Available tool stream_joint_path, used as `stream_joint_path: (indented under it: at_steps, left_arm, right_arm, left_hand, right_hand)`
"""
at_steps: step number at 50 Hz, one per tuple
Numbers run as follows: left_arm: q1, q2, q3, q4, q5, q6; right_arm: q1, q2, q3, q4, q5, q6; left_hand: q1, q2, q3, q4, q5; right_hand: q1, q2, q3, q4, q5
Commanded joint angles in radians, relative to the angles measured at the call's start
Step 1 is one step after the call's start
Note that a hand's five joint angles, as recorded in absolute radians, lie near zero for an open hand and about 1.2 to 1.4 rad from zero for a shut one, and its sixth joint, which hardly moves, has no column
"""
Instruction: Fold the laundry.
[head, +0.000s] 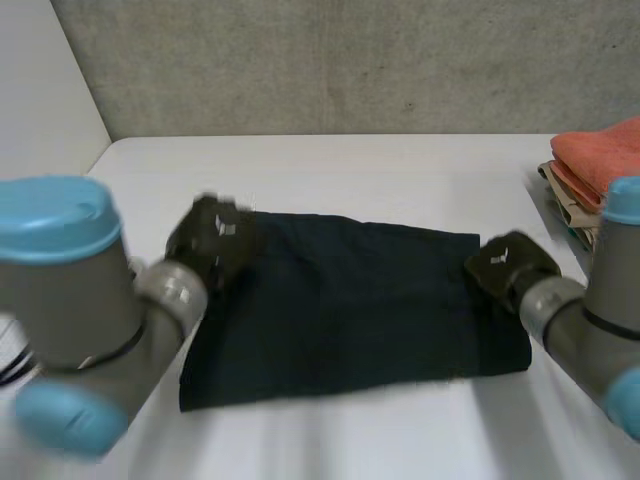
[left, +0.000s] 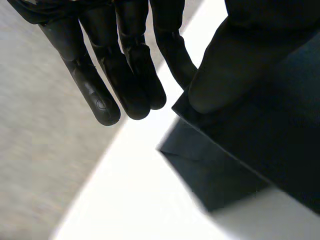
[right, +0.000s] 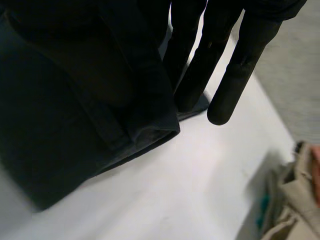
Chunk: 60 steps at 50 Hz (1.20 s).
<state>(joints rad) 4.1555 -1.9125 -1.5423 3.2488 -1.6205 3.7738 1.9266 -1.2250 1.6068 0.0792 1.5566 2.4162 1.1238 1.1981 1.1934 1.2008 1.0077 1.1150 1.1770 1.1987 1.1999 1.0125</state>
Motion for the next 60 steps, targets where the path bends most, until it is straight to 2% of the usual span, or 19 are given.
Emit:
stream_joint_path:
  at_steps: [1, 11, 13, 14, 15, 16, 17, 18, 19, 25, 28, 35, 37, 40, 45, 51, 55, 59, 60]
  left_arm:
    - [0.020, -0.285, 0.269, 0.268, -0.005, 0.116]
    - [0.026, -0.666, 0.703, 0.345, 0.008, 0.127]
    - [0.026, -0.704, 0.751, 0.345, 0.004, 0.129]
    - [0.023, -0.726, 0.780, 0.345, -0.001, 0.130]
    - [0.019, -0.729, 0.784, 0.345, -0.001, 0.130]
    - [0.017, -0.728, 0.781, 0.347, 0.002, 0.130]
    - [0.015, -0.728, 0.774, 0.348, 0.004, 0.132]
    - [0.014, -0.724, 0.760, 0.353, 0.001, 0.127]
    - [0.012, -0.717, 0.749, 0.358, 0.001, 0.124]
    - [0.000, -0.550, 0.590, 0.367, -0.025, 0.115]
    - [-0.006, -0.435, 0.441, 0.368, -0.038, 0.080]
    - [-0.009, -0.304, 0.269, 0.368, -0.036, -0.035]
    - [-0.011, -0.292, 0.243, 0.368, -0.036, -0.060]
    - [-0.011, -0.286, 0.229, 0.367, -0.041, -0.069]
    - [-0.017, -0.264, 0.211, 0.362, -0.044, -0.069]
    - [-0.012, -0.168, 0.151, 0.359, -0.042, -0.072]
    - [-0.008, -0.105, 0.105, 0.361, -0.039, -0.080]
    - [-0.004, -0.060, 0.076, 0.359, -0.041, -0.121]
    - [-0.004, -0.050, 0.068, 0.359, -0.042, -0.144]
  right_arm:
    - [0.003, 0.177, -0.212, -0.153, 0.097, 0.021]
    - [0.005, 0.487, -0.487, -0.383, 0.103, 0.014]
    - [0.006, 0.521, -0.511, -0.400, 0.103, 0.018]
    - [0.006, 0.547, -0.533, -0.410, 0.114, 0.012]
    - [0.006, 0.553, -0.541, -0.412, 0.118, 0.015]
    - [0.006, 0.553, -0.542, -0.412, 0.125, 0.021]
    - [0.006, 0.536, -0.538, -0.406, 0.137, 0.032]
    - [0.008, 0.523, -0.528, -0.401, 0.143, 0.040]
    - [0.009, 0.506, -0.516, -0.394, 0.148, 0.047]
    - [-0.020, 0.313, -0.351, -0.224, 0.120, 0.116]
    - [-0.046, 0.207, -0.243, -0.066, 0.035, 0.248]
    - [-0.081, 0.185, -0.120, 0.001, -0.078, 0.328]
    - [-0.087, 0.222, -0.105, -0.061, -0.078, 0.328]
    - [-0.101, 0.265, -0.100, -0.157, -0.056, 0.311]
    - [-0.133, 0.230, -0.082, -0.216, 0.037, 0.227]
    - [-0.147, 0.084, -0.039, -0.242, 0.109, -0.081]
    - [-0.130, 0.073, -0.051, -0.297, 0.103, -0.195]
    - [0.020, 0.079, -0.080, -0.413, 0.025, -0.207]
    - [0.105, 0.090, -0.094, -0.458, -0.034, -0.210]
  left_hand:
    - [0.272, 0.198, 0.203, 0.195, 0.214]
    - [0.272, 0.198, 0.203, 0.195, 0.214]
    - [0.272, 0.198, 0.203, 0.195, 0.214]
    - [-0.323, -0.397, -0.393, -0.400, -0.381]
    - [-0.928, -1.002, -0.997, -1.005, -0.986]
    - [-0.949, -1.024, -1.019, -1.026, -1.008]
    - [-0.710, -0.785, -0.780, -0.787, -0.769]
    - [-0.908, -0.983, -0.978, -0.985, -0.967]
    - [-0.949, -1.024, -1.019, -1.026, -1.008]
    - [-0.949, -1.024, -1.019, -1.026, -1.008]
    - [-0.949, -1.024, -1.019, -1.026, -1.008]
    - [-0.949, -1.024, -1.019, -1.026, -1.008]
    - [-0.949, -1.024, -1.019, -1.026, -1.008]
    - [-0.949, -1.024, -1.019, -1.026, -1.008]
    - [-0.949, -1.024, -1.019, -1.026, -1.008]
    - [-0.949, -1.024, -1.019, -1.026, -1.008]
    - [-0.949, -1.024, -1.019, -1.026, -1.008]
    - [-0.949, -1.024, -1.019, -1.026, -1.008]
    - [-0.949, -1.024, -1.019, -1.026, -1.008]
  right_hand:
    - [0.281, 0.219, 0.198, 0.196, 0.209]
    - [0.210, 0.148, 0.126, 0.125, 0.138]
    - [-0.500, -0.562, -0.584, -0.585, -0.572]
    - [-0.941, -1.003, -1.024, -1.025, -1.012]
    - [-0.941, -1.003, -1.024, -1.025, -1.012]
    - [-0.941, -1.003, -1.024, -1.025, -1.012]
    - [-0.941, -1.003, -1.024, -1.025, -1.012]
    - [-0.941, -1.003, -1.024, -1.025, -1.012]
    - [-0.941, -1.003, -1.024, -1.025, -1.012]
    - [-0.941, -1.003, -1.024, -1.025, -1.012]
    - [-0.941, -1.003, -1.024, -1.025, -1.012]
    - [-0.857, -0.919, -0.941, -0.942, -0.929]
    - [-0.641, -0.703, -0.724, -0.725, -0.712]
    - [0.278, 0.216, 0.195, 0.193, 0.206]
    - [0.281, 0.219, 0.198, 0.196, 0.209]
    - [0.281, 0.219, 0.198, 0.196, 0.209]
    - [0.281, 0.219, 0.198, 0.196, 0.209]
    - [0.281, 0.219, 0.198, 0.196, 0.209]
    - [0.281, 0.219, 0.198, 0.196, 0.209]
